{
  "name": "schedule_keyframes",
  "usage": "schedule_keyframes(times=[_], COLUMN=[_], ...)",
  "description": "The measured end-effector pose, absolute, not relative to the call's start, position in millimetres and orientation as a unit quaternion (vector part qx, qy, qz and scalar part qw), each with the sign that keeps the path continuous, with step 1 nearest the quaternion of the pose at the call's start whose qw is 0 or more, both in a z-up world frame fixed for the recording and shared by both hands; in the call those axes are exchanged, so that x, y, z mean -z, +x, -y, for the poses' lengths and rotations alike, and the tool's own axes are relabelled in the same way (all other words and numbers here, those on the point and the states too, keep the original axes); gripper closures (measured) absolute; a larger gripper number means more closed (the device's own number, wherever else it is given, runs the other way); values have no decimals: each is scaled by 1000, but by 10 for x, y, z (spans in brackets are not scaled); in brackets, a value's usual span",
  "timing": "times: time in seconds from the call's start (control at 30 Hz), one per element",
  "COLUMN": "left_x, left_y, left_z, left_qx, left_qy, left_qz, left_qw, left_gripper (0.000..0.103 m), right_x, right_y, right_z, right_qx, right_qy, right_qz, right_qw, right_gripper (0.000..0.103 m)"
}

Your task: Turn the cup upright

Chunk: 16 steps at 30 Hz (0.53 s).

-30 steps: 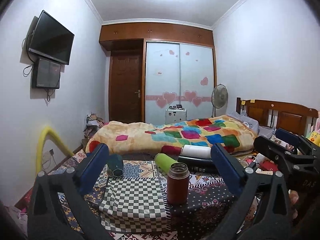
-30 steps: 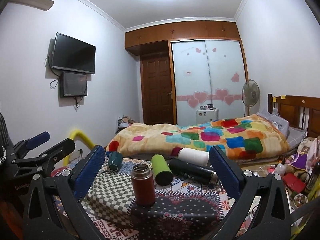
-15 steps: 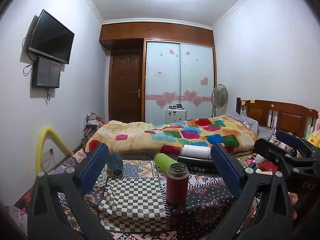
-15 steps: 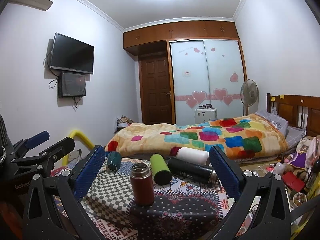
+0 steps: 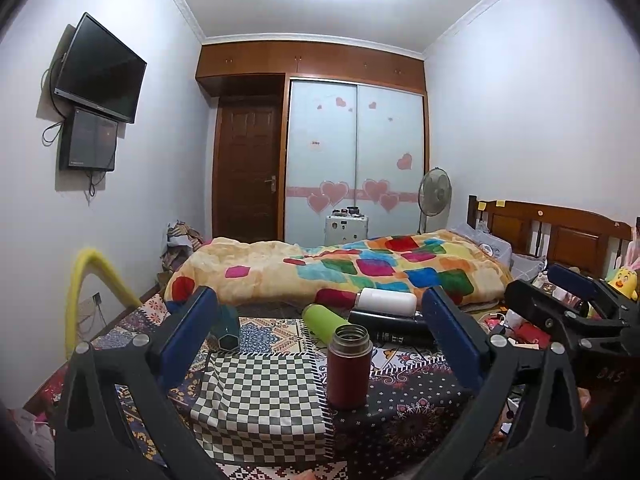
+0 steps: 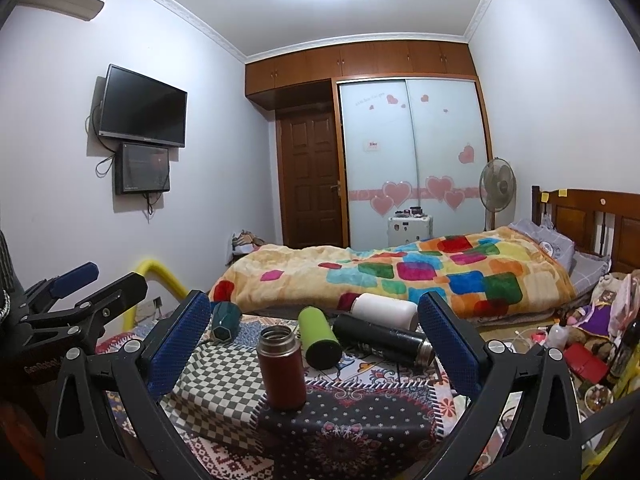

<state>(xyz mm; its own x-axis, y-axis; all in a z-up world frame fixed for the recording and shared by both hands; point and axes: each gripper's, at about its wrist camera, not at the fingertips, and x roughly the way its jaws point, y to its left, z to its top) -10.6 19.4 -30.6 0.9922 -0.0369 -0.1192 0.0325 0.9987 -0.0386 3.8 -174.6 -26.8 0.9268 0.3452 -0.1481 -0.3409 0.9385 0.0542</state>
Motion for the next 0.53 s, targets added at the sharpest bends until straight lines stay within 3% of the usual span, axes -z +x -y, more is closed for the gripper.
schedule_keyframes(times=[0.53], left_x=[326], left_y=[-115], left_z=[-155], left_qx=[24], left_qy=[-12], left_qz=[-57], left_qw=[998], left_gripper=[0], right_x=[260], right_y=[59], right_z=[1742], right_qx=[-179], right_qy=[11], right_qz=[-81], right_qw=[980], right_gripper=[0])
